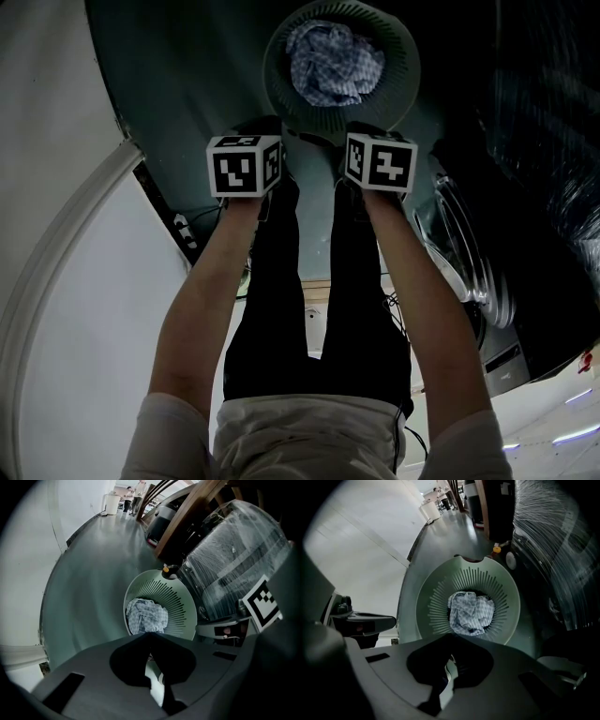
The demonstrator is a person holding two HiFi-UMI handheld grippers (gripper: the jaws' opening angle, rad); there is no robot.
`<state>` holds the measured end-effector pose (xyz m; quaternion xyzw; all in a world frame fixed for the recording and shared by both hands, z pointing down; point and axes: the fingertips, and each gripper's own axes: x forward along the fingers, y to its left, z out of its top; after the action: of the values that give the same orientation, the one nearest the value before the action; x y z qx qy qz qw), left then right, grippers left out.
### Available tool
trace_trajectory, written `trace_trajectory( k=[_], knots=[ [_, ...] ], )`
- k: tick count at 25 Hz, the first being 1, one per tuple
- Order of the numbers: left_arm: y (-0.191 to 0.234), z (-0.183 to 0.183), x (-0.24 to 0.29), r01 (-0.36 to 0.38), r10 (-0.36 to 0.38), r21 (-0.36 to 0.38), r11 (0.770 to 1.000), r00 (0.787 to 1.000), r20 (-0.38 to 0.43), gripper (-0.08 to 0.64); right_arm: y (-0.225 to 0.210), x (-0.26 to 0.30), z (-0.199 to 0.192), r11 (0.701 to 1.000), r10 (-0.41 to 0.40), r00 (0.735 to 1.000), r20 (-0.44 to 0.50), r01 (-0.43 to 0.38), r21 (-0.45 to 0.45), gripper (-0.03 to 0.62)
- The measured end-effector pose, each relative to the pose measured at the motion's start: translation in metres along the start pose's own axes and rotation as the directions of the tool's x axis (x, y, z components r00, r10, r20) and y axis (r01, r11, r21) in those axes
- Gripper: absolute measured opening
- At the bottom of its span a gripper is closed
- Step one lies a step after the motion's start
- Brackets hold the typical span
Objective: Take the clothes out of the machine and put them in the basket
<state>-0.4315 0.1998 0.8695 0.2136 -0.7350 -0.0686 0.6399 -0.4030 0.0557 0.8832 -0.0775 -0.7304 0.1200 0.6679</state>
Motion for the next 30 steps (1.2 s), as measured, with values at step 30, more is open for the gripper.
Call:
trace_trajectory(
  k=[30],
  knots=[
    [-0.005, -0.014, -0.083, -0.07, 0.049, 0.14, 0.988, 0.988, 0.147, 0.02, 0.027, -0.071, -0.022, 0.999, 0.03, 0.986, 0.164, -0.026, -0.031, 0.009]
  ],
)
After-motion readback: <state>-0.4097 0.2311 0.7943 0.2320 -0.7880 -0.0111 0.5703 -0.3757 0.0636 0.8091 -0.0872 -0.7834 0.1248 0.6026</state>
